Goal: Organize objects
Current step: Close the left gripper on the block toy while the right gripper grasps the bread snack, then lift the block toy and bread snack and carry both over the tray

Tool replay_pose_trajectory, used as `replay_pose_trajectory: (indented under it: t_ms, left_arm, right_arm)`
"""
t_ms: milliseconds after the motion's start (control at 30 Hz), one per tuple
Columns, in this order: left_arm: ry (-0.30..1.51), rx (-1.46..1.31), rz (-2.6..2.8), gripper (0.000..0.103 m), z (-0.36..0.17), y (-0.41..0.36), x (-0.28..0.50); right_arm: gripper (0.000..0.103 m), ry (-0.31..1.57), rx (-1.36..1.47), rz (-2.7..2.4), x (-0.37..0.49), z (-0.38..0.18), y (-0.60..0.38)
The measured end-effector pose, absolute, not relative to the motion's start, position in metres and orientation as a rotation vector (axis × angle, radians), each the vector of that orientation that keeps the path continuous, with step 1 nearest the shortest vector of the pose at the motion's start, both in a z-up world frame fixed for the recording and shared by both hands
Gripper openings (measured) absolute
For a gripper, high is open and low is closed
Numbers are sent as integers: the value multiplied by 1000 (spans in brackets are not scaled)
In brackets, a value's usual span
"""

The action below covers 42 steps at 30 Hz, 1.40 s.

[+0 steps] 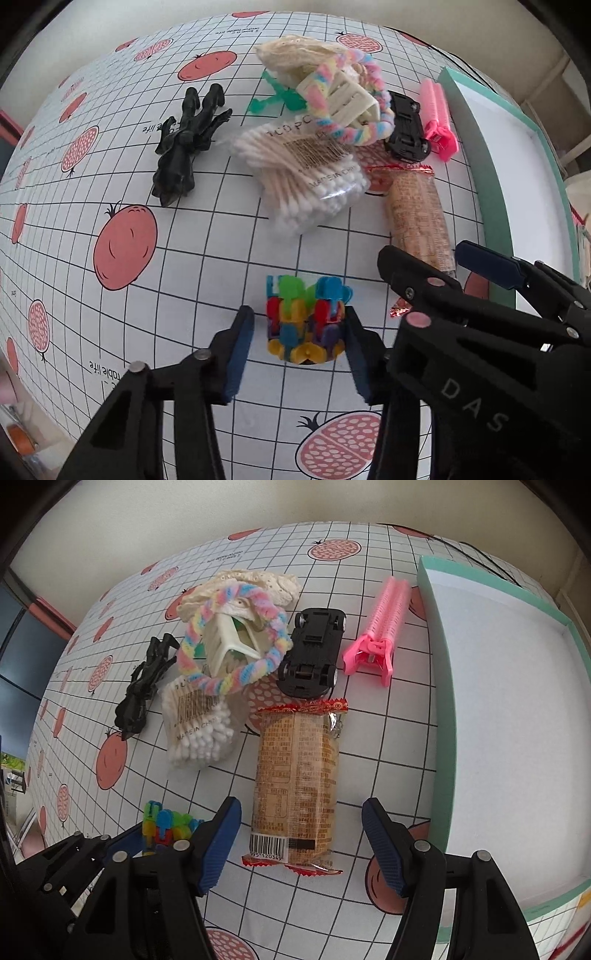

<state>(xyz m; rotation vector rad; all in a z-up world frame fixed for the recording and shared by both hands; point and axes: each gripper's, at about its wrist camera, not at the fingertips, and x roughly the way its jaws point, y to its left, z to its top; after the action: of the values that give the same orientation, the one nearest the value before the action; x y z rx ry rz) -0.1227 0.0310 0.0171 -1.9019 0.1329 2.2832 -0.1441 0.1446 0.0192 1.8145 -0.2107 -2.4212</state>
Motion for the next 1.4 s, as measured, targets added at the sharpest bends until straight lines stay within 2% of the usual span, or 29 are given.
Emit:
replay_pose_trajectory:
  t_ms: [100, 367, 667, 900, 967, 1033, 1133, 1400]
  left_arm:
    - [128, -1900, 2292, 40, 18, 28, -125]
    - [119, -1906, 2326, 40, 17, 17, -130]
    - [25, -1942, 2382, 40, 16, -8, -142]
    - [-63, -1971, 2428, 40, 14, -29, -150]
    - [-80, -1976, 2438, 40, 14, -33, -152]
    - [-95, -1980, 2443, 40, 13, -36, -153]
    - [-109, -1985, 2448, 40, 12, -39, -154]
    - [-115, -1990, 2451, 40, 10, -42, -157]
  right_arm:
    - [72, -198, 1816, -2430, -142, 19, 142]
    - [71, -234, 1817, -2450, -141, 20, 140]
    - [65, -215, 1820, -2460, -146, 21, 151]
    - [58, -159, 1828, -2470, -145, 20, 145]
    - [54, -147, 1831, -2476, -145, 20, 145]
    - [46, -140, 1834, -2484, -145, 21, 146]
    - [42, -151, 1830, -2486, -144, 21, 149]
    - [40, -187, 1823, -2479, -144, 23, 150]
